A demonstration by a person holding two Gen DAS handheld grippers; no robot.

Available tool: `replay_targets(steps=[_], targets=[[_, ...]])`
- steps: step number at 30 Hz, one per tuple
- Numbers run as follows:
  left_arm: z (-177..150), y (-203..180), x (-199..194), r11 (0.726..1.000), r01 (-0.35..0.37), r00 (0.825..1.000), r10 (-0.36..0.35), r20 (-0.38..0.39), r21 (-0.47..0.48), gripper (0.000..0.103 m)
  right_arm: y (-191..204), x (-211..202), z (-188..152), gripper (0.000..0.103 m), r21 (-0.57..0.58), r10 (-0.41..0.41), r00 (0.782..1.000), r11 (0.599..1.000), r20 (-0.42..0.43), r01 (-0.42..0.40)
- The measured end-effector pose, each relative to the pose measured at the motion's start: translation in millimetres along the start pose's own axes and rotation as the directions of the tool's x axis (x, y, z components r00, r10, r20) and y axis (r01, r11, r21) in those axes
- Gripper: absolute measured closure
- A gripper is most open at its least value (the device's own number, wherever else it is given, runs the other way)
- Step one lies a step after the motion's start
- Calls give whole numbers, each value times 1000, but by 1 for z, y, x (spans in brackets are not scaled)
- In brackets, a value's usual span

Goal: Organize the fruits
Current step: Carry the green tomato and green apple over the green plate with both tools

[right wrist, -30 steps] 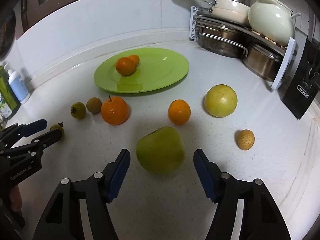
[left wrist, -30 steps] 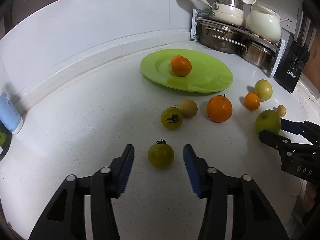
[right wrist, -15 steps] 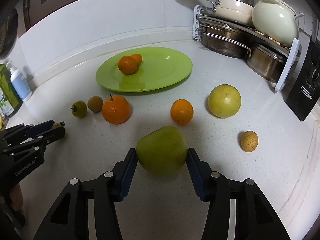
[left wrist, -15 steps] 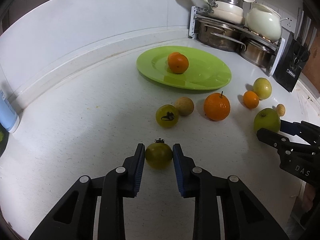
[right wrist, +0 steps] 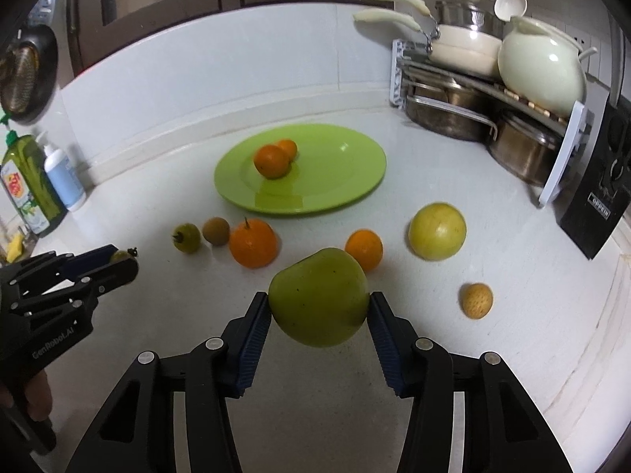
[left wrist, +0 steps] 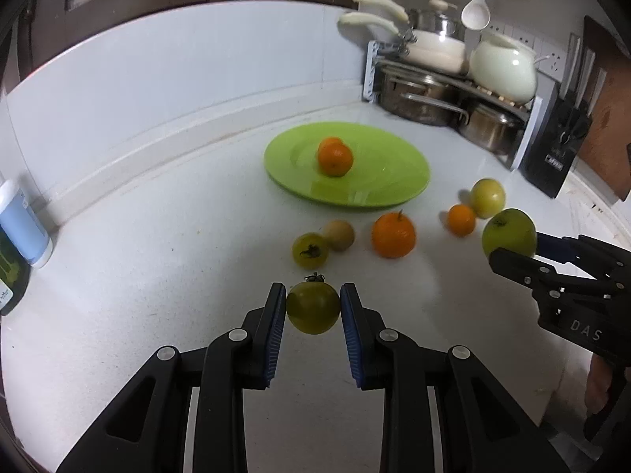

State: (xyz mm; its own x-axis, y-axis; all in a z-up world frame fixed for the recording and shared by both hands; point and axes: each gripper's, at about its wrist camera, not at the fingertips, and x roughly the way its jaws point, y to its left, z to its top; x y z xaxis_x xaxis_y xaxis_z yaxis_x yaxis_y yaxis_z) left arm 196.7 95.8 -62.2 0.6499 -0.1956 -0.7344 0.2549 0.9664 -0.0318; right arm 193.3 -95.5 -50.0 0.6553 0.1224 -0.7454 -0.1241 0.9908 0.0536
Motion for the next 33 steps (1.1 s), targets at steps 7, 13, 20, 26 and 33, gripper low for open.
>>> replay_targets(steps=[7,13,20,26,33], targets=[[18,-12,-25,1000,19,997,-20,78,17,75,-2,-21,14,52,-9,46,998,999,44,-46],[40,-19,-33,999,32,991,-35,127,28,75,-6,-30,33,52,-31,75,994,997,83,-73],[70,-27,-25,998,39,987,-46,156,44,75,-6,-24,64,52,-76,107,988,992,110,-99],[99,-22,-7,998,38,987,-46,156,51,75,-7,-8,95,52,-103,131,985,987,109,-120],[136,-15,21,997,31,988,-42,149,72,75,-6,19,133,52,-115,136,986,985,93,-125]])
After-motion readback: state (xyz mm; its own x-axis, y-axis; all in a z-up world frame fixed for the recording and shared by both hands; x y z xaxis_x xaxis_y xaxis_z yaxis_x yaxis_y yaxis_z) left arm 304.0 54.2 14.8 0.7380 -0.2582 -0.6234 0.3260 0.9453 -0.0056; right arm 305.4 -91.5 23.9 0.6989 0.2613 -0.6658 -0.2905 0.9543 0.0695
